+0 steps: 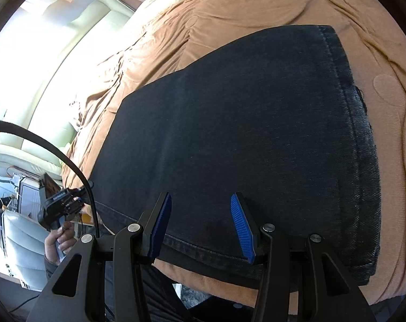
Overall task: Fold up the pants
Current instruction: 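Grasp the corner of the black pants with the left tool, then lift the held corner with the left tool and fold it over the pants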
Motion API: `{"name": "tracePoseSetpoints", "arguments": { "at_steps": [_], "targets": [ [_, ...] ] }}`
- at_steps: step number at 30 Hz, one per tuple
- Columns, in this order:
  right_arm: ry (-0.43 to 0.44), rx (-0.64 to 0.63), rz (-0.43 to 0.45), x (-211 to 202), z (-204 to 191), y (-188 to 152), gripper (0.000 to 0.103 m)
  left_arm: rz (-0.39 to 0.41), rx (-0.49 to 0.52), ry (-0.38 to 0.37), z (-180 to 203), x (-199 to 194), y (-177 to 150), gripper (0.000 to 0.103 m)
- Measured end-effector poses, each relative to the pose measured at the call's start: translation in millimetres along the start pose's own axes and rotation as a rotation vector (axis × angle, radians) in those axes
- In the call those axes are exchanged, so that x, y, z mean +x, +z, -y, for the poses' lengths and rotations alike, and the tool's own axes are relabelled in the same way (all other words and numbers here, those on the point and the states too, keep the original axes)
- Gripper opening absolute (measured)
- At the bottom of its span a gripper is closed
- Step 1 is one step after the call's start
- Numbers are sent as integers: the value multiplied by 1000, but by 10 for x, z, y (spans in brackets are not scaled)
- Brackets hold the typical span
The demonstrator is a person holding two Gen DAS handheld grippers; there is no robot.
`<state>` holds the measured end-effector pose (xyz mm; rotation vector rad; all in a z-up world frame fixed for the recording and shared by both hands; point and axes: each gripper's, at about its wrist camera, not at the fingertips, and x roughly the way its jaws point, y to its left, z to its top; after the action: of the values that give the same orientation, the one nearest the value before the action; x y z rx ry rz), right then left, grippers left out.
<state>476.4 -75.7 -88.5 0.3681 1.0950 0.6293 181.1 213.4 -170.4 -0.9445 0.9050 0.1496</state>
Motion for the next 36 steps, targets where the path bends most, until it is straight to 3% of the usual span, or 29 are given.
{"name": "tracePoseSetpoints", "arguments": {
  "at_steps": [13, 36],
  "targets": [
    [9, 3, 52, -230, 102, -52, 44, 84, 156, -117, 793, -409, 4, 13],
    [12, 45, 149, -846, 392, -225, 44, 62, 422, -285, 2324, -384, -186, 13]
  ]
}}
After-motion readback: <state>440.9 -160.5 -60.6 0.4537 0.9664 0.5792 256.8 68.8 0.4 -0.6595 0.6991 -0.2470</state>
